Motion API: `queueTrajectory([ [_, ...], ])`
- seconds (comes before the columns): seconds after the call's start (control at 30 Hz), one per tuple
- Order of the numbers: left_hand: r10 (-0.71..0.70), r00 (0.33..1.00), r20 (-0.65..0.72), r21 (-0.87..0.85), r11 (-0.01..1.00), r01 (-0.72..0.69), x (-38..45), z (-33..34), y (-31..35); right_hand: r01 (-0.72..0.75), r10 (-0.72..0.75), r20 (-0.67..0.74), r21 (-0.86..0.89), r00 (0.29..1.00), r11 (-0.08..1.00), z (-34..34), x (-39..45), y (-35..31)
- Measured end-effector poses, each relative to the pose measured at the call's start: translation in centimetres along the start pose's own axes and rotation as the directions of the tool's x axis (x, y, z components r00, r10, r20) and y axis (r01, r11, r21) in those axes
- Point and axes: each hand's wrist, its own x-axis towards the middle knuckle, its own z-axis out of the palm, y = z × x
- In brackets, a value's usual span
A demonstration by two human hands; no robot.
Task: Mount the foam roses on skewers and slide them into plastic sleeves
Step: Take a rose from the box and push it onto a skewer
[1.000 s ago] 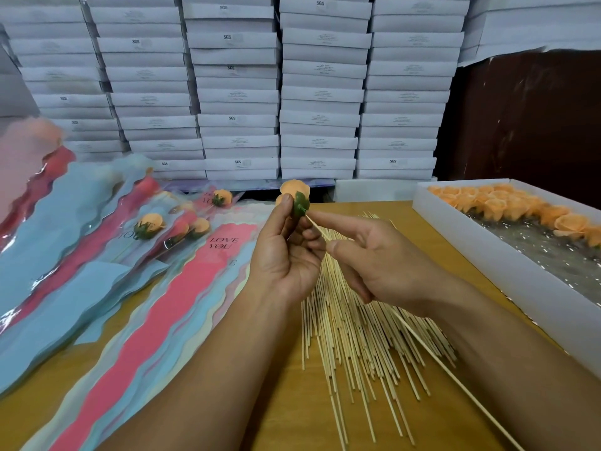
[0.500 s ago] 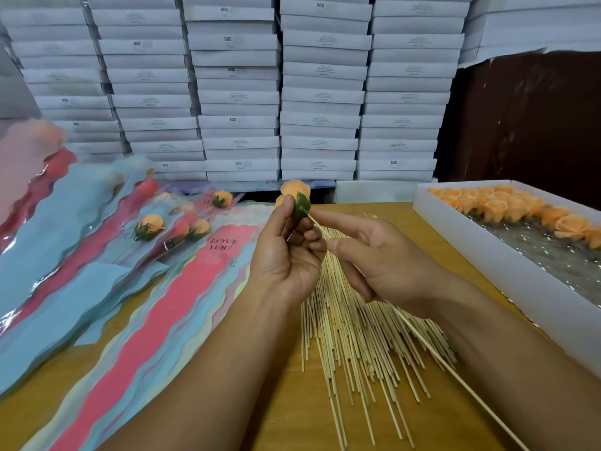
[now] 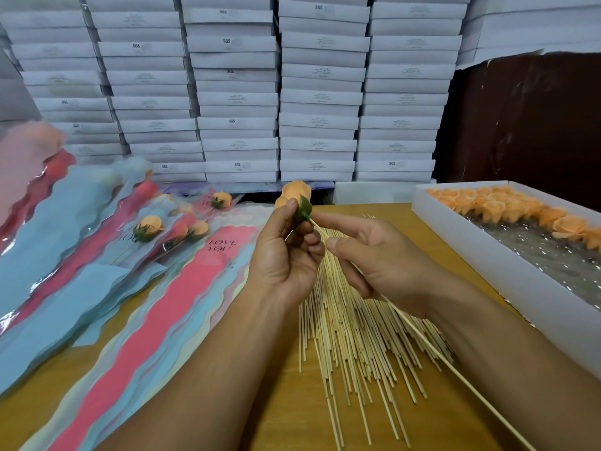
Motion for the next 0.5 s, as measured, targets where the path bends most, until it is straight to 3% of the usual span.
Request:
queueTrajectory([
  [0.33, 0.051, 0.993, -0.108, 0.077, 0.996, -0.043, -0.1, 0.1, -0.4, 0.033, -0.032, 0.018, -0.060, 0.999, 0.998, 0.3, 0.0, 0.6],
  [0.5, 0.122, 0.981, -0.153, 0.105, 0.989, -0.107, 0.1, 0.1, -0.8, 0.030, -0.033, -0.038, -0.085, 0.999, 0.996, 0.9, 0.4, 1.2],
])
